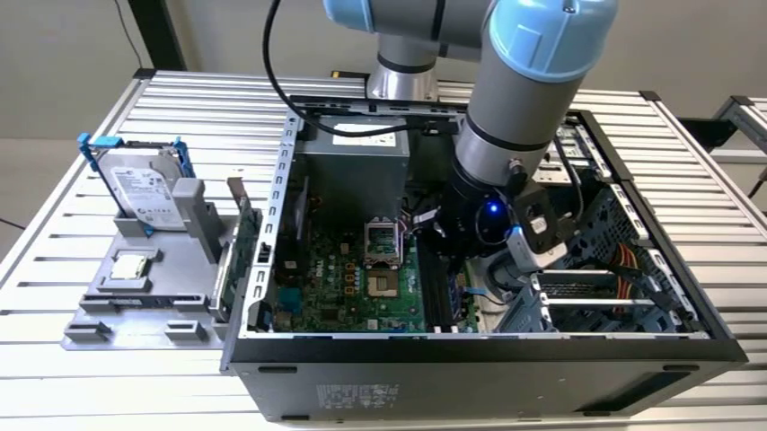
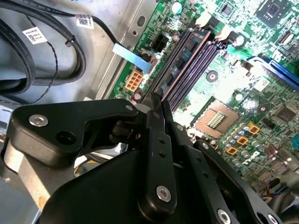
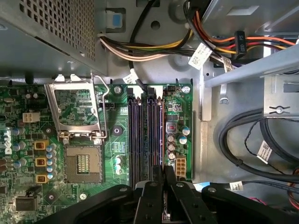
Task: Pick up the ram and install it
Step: 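Insert the ram into the slot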
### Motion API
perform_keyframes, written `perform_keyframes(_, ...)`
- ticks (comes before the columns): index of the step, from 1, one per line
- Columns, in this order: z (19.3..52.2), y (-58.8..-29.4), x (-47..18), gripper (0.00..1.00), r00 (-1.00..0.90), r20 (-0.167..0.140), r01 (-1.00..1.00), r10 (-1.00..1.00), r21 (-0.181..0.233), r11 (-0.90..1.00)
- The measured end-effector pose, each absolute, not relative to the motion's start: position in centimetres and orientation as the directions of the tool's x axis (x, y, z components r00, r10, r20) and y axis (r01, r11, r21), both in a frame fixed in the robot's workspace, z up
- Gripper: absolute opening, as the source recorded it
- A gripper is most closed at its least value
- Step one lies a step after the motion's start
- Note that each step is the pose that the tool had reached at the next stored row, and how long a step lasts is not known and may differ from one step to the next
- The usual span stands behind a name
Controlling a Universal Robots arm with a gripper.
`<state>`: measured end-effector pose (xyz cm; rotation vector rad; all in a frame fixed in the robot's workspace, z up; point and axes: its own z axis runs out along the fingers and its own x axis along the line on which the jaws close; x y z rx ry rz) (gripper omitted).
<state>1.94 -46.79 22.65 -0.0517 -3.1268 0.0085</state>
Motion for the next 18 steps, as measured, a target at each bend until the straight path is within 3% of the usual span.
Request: perform_keyframes(18, 22.44, -46.69, 1.78, 0.0, -0.999, 0.014, 0.029, 0.029, -0.007, 1.0)
